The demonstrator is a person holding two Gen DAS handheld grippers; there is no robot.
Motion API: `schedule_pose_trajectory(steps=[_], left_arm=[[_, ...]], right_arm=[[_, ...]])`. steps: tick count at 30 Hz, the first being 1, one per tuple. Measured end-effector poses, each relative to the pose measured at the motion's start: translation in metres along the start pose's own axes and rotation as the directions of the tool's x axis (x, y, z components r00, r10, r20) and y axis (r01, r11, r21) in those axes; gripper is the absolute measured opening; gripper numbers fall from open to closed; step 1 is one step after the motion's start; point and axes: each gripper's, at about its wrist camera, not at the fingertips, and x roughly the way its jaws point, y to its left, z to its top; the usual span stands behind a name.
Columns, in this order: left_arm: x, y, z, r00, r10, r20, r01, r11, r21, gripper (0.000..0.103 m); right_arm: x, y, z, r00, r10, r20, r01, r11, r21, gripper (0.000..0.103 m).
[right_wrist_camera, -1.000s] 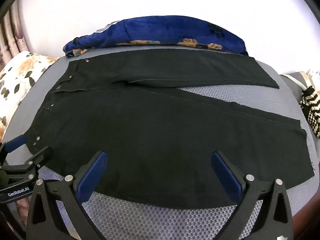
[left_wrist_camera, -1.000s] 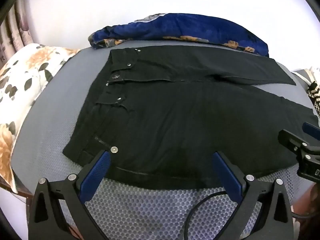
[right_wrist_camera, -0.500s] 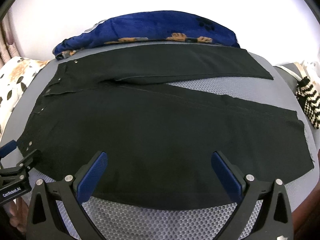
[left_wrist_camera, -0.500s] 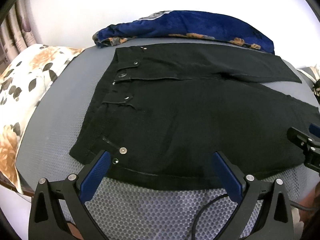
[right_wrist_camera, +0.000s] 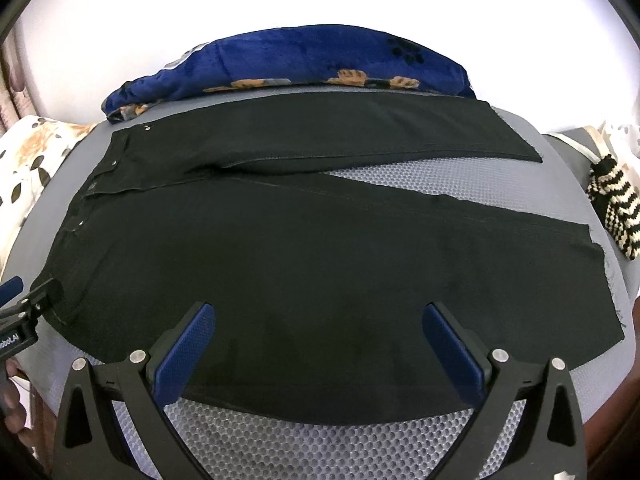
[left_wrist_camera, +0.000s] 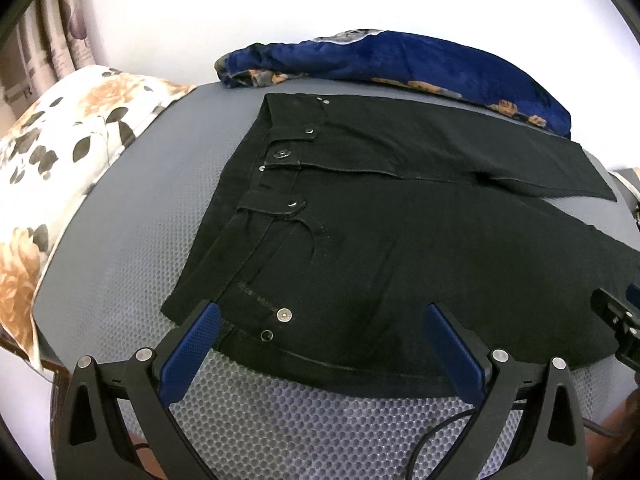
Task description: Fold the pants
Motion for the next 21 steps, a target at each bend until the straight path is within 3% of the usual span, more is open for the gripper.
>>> schedule_pose_trajectory(steps=[21], left_arm=[[0.0002, -0.0019, -0.0005, 1.000, 0.007, 0.000, -0.007, 1.000, 0.015, 0.101]], right_arm=[[0.0014, -0.0032, 0.0004, 1.000, 0.002, -0.008, -0.002, 1.000, -0.013, 0.103]])
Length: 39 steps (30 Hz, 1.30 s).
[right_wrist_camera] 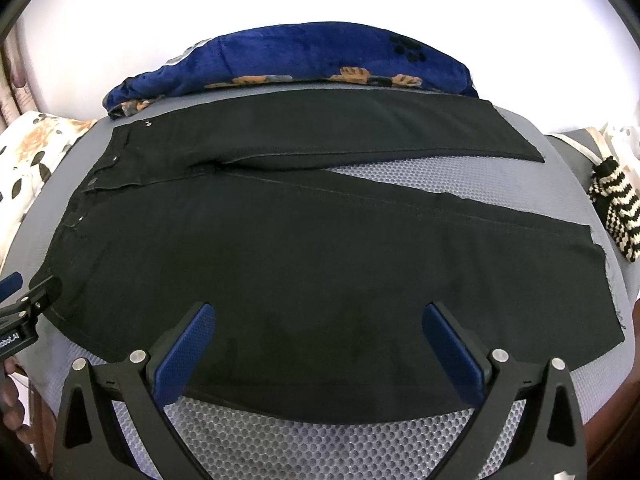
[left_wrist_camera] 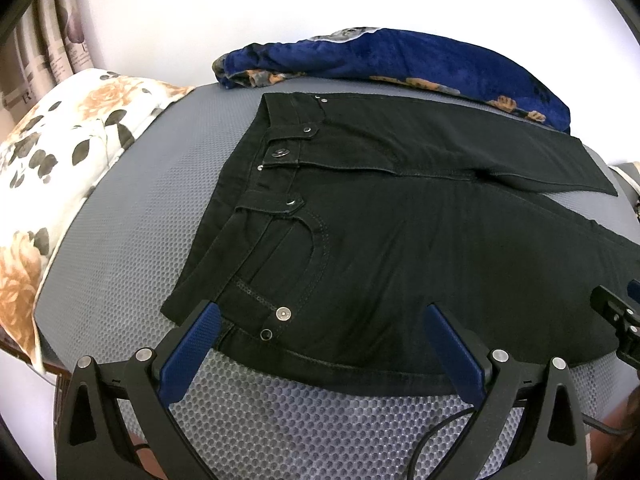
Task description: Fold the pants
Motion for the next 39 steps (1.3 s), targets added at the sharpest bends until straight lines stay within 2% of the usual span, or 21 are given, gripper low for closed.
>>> schedule_pose_trajectory(steps=[20, 39], left_arm=[[0.0013, -0.0001, 0.0002, 1.000, 0.005, -0.003, -0.005, 1.000, 0.008, 0.101], [0.0078, -0.0012, -0.0001, 1.000, 0.011, -0.006, -0.011, 1.000, 0.009, 0.101]], right_arm=[[-0.0012, 0.0028, 0.0001, 1.000, 0.004, 0.005, -0.004, 1.000, -0.012, 0.103], [0.0029, 0.0036, 0.0003, 0.999, 0.029, -0.027, -0.029, 1.000, 0.004, 0.103]])
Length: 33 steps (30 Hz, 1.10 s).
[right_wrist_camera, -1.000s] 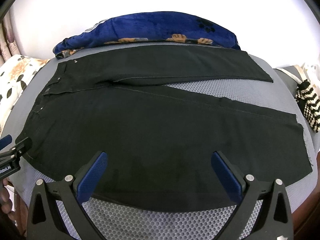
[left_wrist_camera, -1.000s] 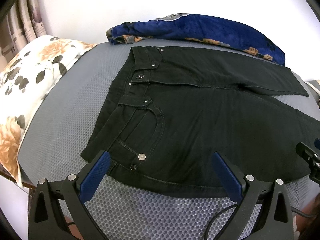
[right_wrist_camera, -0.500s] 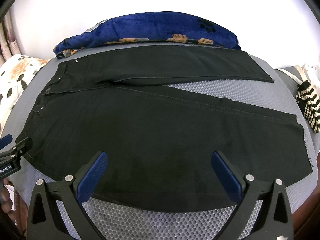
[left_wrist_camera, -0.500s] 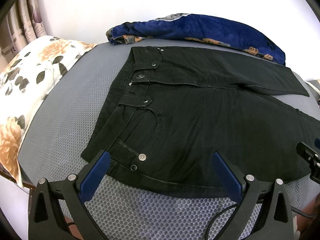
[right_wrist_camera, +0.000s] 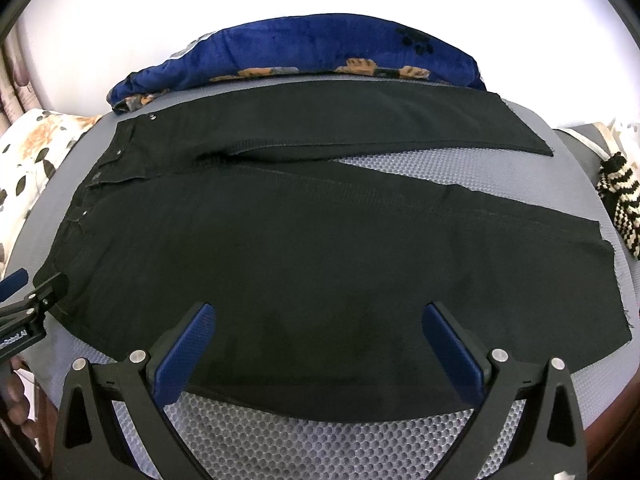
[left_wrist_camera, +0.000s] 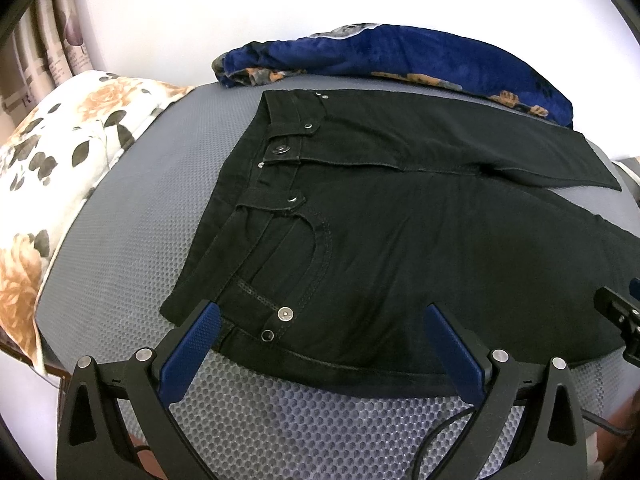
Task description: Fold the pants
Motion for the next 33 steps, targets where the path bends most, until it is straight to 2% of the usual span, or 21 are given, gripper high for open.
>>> schedule_pose_trajectory(steps=[8, 18, 23, 25, 26, 27, 28, 30, 32, 33], left_arm=[[-0.001, 0.001, 0.002, 1.000, 0.001, 0.003, -0.001, 1.000, 0.007, 0.101], [-0.006, 0.016, 0.037, 0.999, -0.002, 0.048, 0.002, 1.000, 0.010, 0.101], [0.004, 0.030, 0.069, 0.995, 0.012, 0.101, -0.014, 1.000, 0.017, 0.101], [0.011, 0.039, 0.087, 0.992, -0.014, 0.124, 0.014, 1.000, 0.004, 0.099], [0.015, 0.044, 0.096, 0.991, -0.036, 0.128, 0.037, 0.999, -0.004, 0.095], [0.021, 0.049, 0.105, 0.990, -0.066, 0.128, 0.068, 0.998, -0.011, 0.086], [0.028, 0.055, 0.116, 0.987, -0.100, 0.126, 0.104, 0.994, -0.021, 0.080], [0.045, 0.065, 0.136, 0.982, -0.160, 0.099, 0.166, 0.985, -0.046, 0.059], [0.068, 0.078, 0.156, 0.970, -0.235, 0.058, 0.239, 0.967, -0.086, 0.051], [0.079, 0.084, 0.166, 0.959, -0.280, 0.045, 0.283, 0.953, -0.103, 0.048]], right_arm=[[0.000, -0.004, 0.001, 1.000, -0.012, 0.004, 0.012, 1.000, 0.003, 0.103], [0.000, -0.015, 0.010, 0.998, -0.041, 0.038, 0.040, 0.999, 0.008, 0.102], [-0.007, -0.021, 0.021, 0.995, 0.069, 0.075, -0.071, 0.997, 0.022, 0.102], [-0.010, -0.023, 0.032, 0.990, 0.112, 0.090, -0.115, 0.993, 0.022, 0.102], [-0.011, -0.023, 0.036, 0.987, 0.122, 0.101, -0.124, 0.992, 0.019, 0.102], [-0.011, -0.023, 0.040, 0.986, 0.124, 0.108, -0.126, 0.992, 0.013, 0.102], [-0.010, -0.022, 0.046, 0.986, 0.120, 0.116, -0.121, 0.993, 0.003, 0.102], [-0.006, -0.020, 0.057, 0.985, 0.126, 0.120, -0.125, 0.992, -0.015, 0.102], [0.000, -0.016, 0.070, 0.983, 0.141, 0.117, -0.138, 0.990, -0.028, 0.102], [0.003, -0.015, 0.075, 0.981, 0.155, 0.112, -0.153, 0.988, -0.033, 0.102]])
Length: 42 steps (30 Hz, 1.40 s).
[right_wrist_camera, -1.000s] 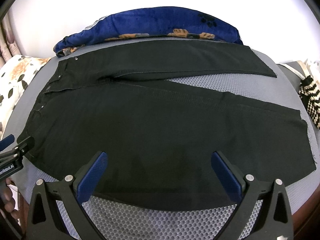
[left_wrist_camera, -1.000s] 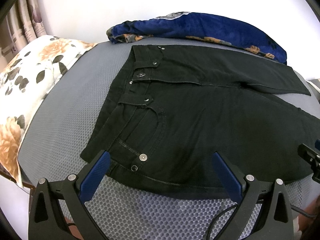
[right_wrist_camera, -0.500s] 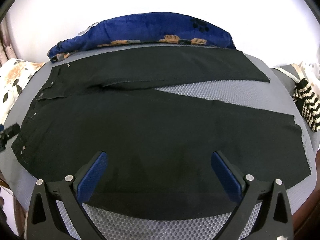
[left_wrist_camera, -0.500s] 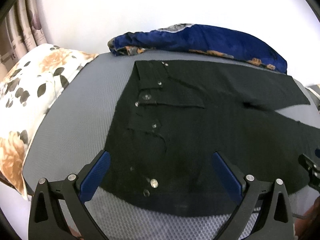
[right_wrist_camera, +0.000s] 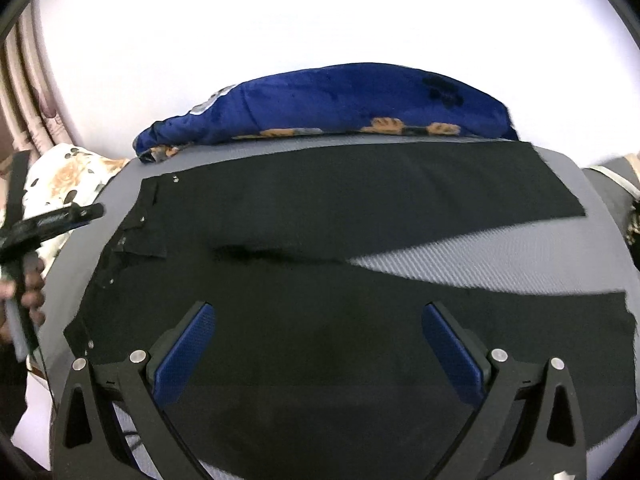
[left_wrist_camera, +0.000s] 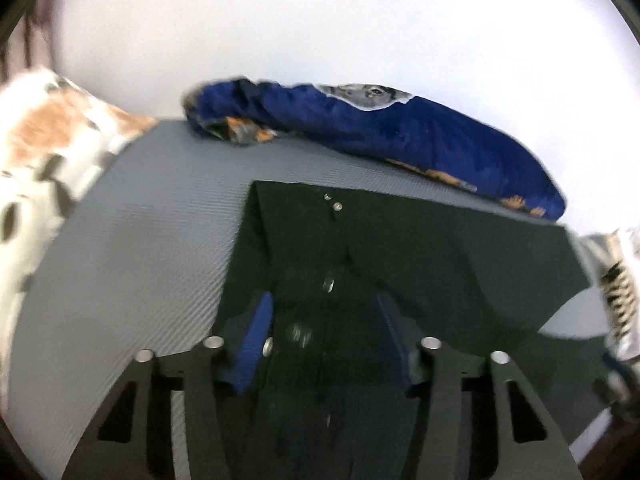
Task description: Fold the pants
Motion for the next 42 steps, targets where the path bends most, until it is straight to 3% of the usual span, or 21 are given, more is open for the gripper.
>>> schedule_pose_trajectory(steps=[3, 7, 13, 16, 17, 18, 20, 27, 33, 37, 39, 40, 41, 42], left_arm=[[0.030, 0.027, 0.028, 0.993, -0.115, -0.039, 0.112, 0.990, -0.081, 0.044], [0.074, 0.062, 0.056, 0.961, -0.260, -0.091, 0.239, 0.951, -0.198, 0.044], [0.110, 0.092, 0.071, 0.949, -0.296, -0.111, 0.252, 0.921, -0.297, 0.044], [0.121, 0.098, 0.073, 0.932, -0.344, -0.116, 0.290, 0.898, -0.331, 0.044], [0.124, 0.098, 0.074, 0.926, -0.357, -0.121, 0.301, 0.893, -0.335, 0.041], [0.127, 0.098, 0.074, 0.922, -0.369, -0.119, 0.312, 0.888, -0.338, 0.032], [0.130, 0.094, 0.076, 0.914, -0.388, -0.117, 0.331, 0.882, -0.337, 0.026], [0.141, 0.078, 0.087, 0.883, -0.458, -0.107, 0.411, 0.862, -0.296, 0.023], [0.170, 0.066, 0.092, 0.872, -0.465, -0.154, 0.392, 0.851, -0.350, 0.024], [0.185, 0.057, 0.091, 0.875, -0.468, -0.123, 0.385, 0.827, -0.409, 0.023], [0.182, 0.043, 0.091, 0.888, -0.444, -0.114, 0.378, 0.850, -0.368, 0.007], [0.174, 0.035, 0.092, 0.894, -0.437, -0.096, 0.387, 0.862, -0.327, 0.007], [0.169, 0.030, 0.092, 0.891, -0.446, -0.081, 0.402, 0.861, -0.311, 0.007], [0.159, 0.027, 0.092, 0.877, -0.477, -0.055, 0.442, 0.846, -0.299, 0.007]], right_arm=[[0.017, -0.003, 0.018, 0.995, 0.098, -0.025, -0.098, 0.995, 0.016, 0.102], [0.047, -0.012, 0.042, 0.975, 0.213, -0.061, -0.209, 0.976, 0.066, 0.102], [0.082, -0.013, 0.068, 0.970, 0.223, -0.098, -0.217, 0.973, 0.074, 0.102], [0.099, -0.010, 0.075, 0.967, 0.228, -0.117, -0.220, 0.972, 0.078, 0.102], [0.104, -0.009, 0.076, 0.965, 0.232, -0.123, -0.223, 0.971, 0.082, 0.103], [0.111, -0.008, 0.078, 0.963, 0.235, -0.135, -0.225, 0.971, 0.086, 0.102], [0.121, -0.006, 0.082, 0.961, 0.230, -0.150, -0.221, 0.972, 0.079, 0.103], [0.148, 0.004, 0.100, 0.958, 0.227, -0.177, -0.229, 0.973, 0.009, 0.102], [0.172, 0.014, 0.119, 0.947, 0.241, -0.213, -0.263, 0.961, -0.081, 0.102], [0.191, 0.020, 0.138, 0.940, 0.242, -0.241, -0.284, 0.945, -0.160, 0.102], [0.201, 0.024, 0.150, 0.941, 0.228, -0.248, -0.280, 0.939, -0.200, 0.102], [0.206, 0.026, 0.158, 0.940, 0.229, -0.253, -0.286, 0.933, -0.220, 0.102], [0.211, 0.027, 0.164, 0.936, 0.237, -0.262, -0.300, 0.925, -0.234, 0.102], [0.217, 0.029, 0.172, 0.928, 0.249, -0.278, -0.319, 0.915, -0.248, 0.102]])
